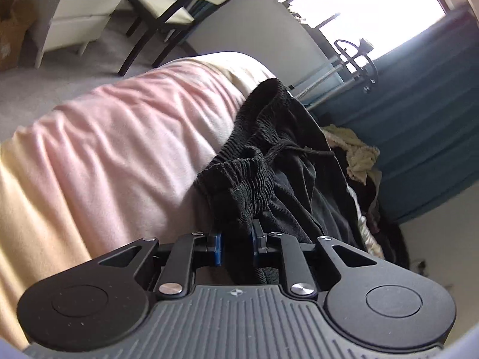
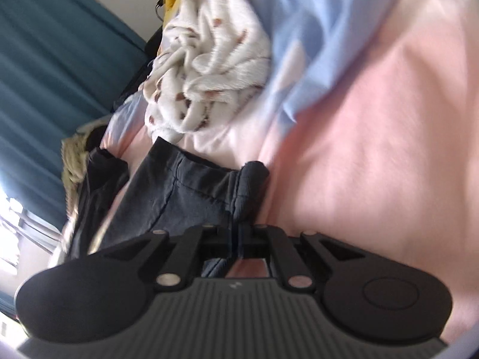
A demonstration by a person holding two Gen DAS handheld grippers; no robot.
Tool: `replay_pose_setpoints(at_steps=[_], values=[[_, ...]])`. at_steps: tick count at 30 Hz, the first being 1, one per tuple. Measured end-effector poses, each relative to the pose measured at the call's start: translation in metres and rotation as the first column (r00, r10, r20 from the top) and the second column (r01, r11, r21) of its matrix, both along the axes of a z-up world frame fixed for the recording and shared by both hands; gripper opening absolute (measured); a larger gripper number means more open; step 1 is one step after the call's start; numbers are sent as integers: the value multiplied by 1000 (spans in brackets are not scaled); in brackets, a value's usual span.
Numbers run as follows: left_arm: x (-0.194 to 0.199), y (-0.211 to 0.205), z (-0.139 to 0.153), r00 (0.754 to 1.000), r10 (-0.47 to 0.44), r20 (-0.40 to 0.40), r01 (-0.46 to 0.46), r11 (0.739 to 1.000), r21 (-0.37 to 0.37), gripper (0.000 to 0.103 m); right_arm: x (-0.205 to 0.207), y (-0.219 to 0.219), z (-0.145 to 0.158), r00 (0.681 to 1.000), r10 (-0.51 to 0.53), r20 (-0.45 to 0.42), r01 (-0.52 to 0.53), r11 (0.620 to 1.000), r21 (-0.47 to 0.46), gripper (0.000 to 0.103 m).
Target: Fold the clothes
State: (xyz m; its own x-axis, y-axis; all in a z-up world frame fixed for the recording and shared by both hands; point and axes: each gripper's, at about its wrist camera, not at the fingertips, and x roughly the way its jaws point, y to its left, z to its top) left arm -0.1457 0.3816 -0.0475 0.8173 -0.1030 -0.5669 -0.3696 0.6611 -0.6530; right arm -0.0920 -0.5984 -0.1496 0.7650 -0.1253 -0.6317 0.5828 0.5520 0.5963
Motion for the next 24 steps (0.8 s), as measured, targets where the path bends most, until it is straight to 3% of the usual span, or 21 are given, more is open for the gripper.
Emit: replay_pose_setpoints(at_steps=[2, 5, 6, 7, 9, 15, 16, 20, 24], values=[[2, -6, 6, 1000, -24, -16, 25, 997, 66, 23, 8, 2, 6, 999, 28, -43, -30, 998, -49, 8], [1, -15, 13, 998, -51, -46, 59, 983, 176, 55, 14, 17, 15, 994, 71, -85, -84, 985, -151, 16], [-1, -20, 18, 997, -56, -50, 66, 974, 216, 72, 11, 25, 18, 992, 83, -94, -100, 976, -191, 24], [-5, -25, 23, 998, -58, -40, 66, 961, 269, 80, 9, 29, 22, 992, 82, -100, -104, 966, -235, 43], [-13, -38, 38, 997, -71, -17, 73, 923, 378, 83, 5, 35, 35, 994, 53, -96, -81, 942, -326, 70], [-5, -87, 93, 986, -153, 69, 90, 829, 552, 92, 38, 65, 86, 988, 146, -46, -149, 848, -508, 69], [2, -97, 102, 981, -172, 89, 94, 826, 556, 93, 46, 73, 95, 985, 172, -31, -163, 838, -520, 69], [40, -140, 127, 947, -283, 151, 184, 864, 468, 93, 85, 113, 130, 953, 297, 50, -229, 824, -518, 68], [81, -205, 147, 891, -416, 182, 270, 807, 525, 93, 121, 158, 165, 910, 396, 125, -287, 817, -500, 67]])
